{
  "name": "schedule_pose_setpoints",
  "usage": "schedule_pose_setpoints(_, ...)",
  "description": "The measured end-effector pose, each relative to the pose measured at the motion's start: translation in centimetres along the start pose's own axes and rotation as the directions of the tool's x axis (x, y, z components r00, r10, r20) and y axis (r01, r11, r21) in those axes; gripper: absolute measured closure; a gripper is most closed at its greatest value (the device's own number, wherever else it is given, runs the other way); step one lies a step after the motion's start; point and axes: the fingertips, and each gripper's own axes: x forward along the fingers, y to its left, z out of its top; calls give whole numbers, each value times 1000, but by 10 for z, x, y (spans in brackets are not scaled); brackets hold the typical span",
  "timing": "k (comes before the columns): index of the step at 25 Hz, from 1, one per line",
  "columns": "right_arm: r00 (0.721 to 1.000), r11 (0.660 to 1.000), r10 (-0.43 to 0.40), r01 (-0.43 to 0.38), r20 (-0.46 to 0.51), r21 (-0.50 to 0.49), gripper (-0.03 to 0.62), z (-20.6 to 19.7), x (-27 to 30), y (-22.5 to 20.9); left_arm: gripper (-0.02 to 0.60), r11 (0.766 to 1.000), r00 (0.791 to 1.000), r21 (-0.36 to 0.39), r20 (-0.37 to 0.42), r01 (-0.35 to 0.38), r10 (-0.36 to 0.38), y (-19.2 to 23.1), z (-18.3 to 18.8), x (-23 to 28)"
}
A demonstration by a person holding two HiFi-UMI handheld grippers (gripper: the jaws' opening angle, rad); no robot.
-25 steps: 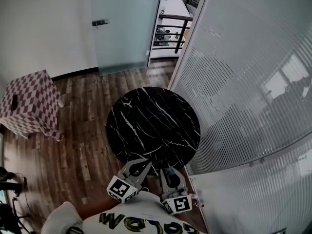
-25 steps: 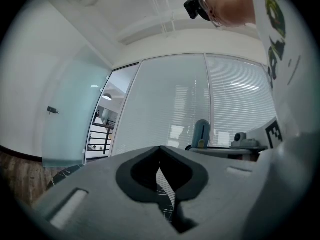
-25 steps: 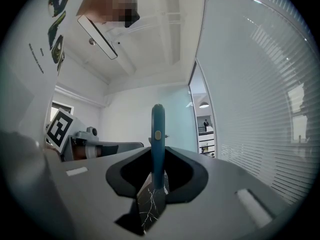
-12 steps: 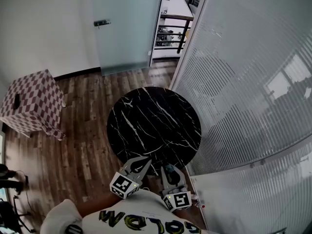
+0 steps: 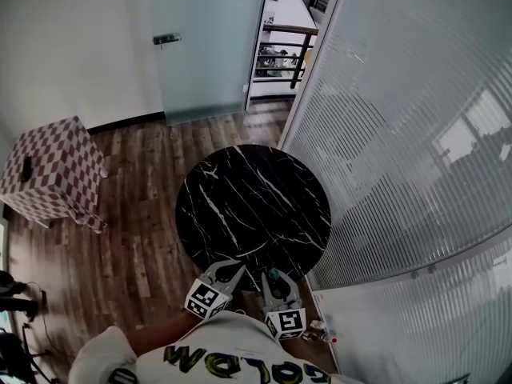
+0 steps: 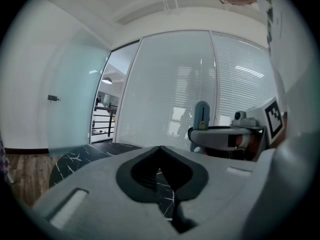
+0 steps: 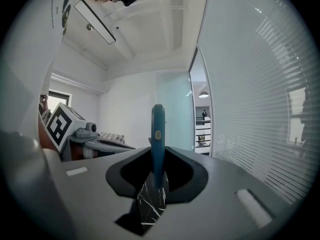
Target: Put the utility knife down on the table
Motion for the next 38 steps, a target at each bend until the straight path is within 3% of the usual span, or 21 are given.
schedule_pose_setpoints(13, 993, 1000, -3, 1, -114, -10, 520, -70, 33, -15, 578, 999, 996, -36, -87, -6, 3, 26, -50, 22)
schedule_pose_setpoints(19, 984, 1000, -13, 16, -180, 14, 520, -100, 43, -28, 578, 995, 992, -93, -125, -30, 18, 39, -72, 31)
schedule_pose_setpoints(32, 965, 999, 14, -6, -263, 32, 520, -150, 57, -37, 578, 992, 978, -111, -207, -54, 31, 57, -112, 48)
schedule_pose_setpoints(38, 947, 999, 22, -9, -321, 42, 520, -175, 63, -40, 578, 982, 972, -163, -228, -94, 55, 70, -134, 56)
